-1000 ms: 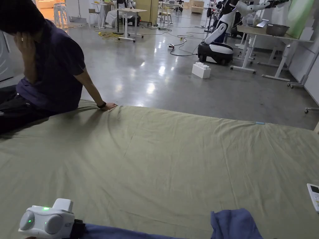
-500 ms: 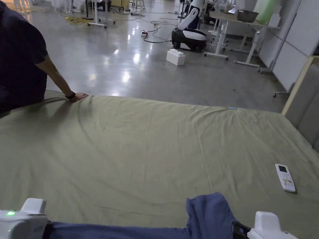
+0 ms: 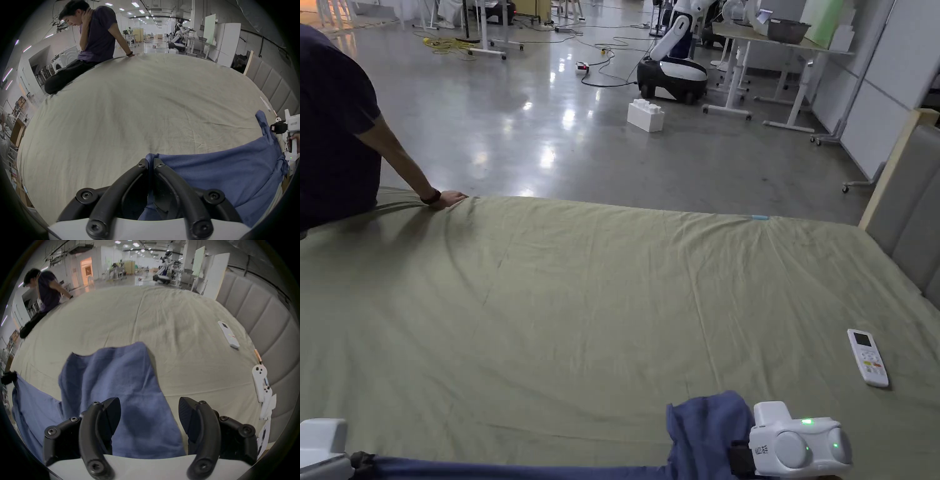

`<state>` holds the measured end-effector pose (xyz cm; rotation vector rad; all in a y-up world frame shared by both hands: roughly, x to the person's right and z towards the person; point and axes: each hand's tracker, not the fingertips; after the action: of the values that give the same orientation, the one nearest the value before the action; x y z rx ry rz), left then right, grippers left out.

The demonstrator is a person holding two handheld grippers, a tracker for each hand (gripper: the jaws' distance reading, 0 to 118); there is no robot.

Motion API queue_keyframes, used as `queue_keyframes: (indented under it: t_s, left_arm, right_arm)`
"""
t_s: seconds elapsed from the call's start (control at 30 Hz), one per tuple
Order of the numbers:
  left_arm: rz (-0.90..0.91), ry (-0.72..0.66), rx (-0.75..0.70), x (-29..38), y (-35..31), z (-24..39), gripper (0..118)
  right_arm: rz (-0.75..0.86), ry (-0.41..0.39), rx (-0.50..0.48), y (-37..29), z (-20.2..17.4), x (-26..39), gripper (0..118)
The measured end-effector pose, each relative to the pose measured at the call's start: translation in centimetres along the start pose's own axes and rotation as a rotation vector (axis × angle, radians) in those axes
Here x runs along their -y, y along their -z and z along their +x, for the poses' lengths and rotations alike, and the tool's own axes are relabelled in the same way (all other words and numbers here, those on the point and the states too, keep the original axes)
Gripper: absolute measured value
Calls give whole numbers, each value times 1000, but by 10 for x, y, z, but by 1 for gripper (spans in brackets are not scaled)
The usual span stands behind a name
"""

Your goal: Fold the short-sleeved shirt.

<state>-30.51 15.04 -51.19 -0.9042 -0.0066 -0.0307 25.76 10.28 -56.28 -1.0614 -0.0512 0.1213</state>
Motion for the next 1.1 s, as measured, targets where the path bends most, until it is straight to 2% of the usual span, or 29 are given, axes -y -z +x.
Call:
queue_keyframes:
  t_s: [0.07, 0.17, 0.27, 0.3, 0.33, 0.47, 0.73, 1.1]
  left_arm:
    - [0, 10, -2, -2, 0, -1, 5]
    - [3, 14, -3, -2, -2, -1, 5]
    - [9, -3, 1, -2, -3, -3, 5]
    - [10, -5, 1, -2, -5, -3, 5]
    - [13, -7, 3, -2, -6, -3, 5]
    - [27, -11, 16, -1, -15, -5, 5]
    - [90, -24, 67, 6, -51, -13, 5]
    - [179, -35, 164, 36, -120, -37, 5]
  right_arm:
    - [4, 29, 19, -2, -1, -4, 77]
    - [8, 41, 0, -5, -2, -9, 67]
    - [15, 12, 2, -3, -8, -11, 36]
    - [17, -1, 9, -5, -9, -9, 15]
    - [27, 4, 8, -10, -8, -6, 3]
    - [83, 59, -25, -28, -4, 2, 2]
    - [221, 79, -47, -109, 8, 23, 2]
    - [292, 77, -55, -197, 17, 83, 2]
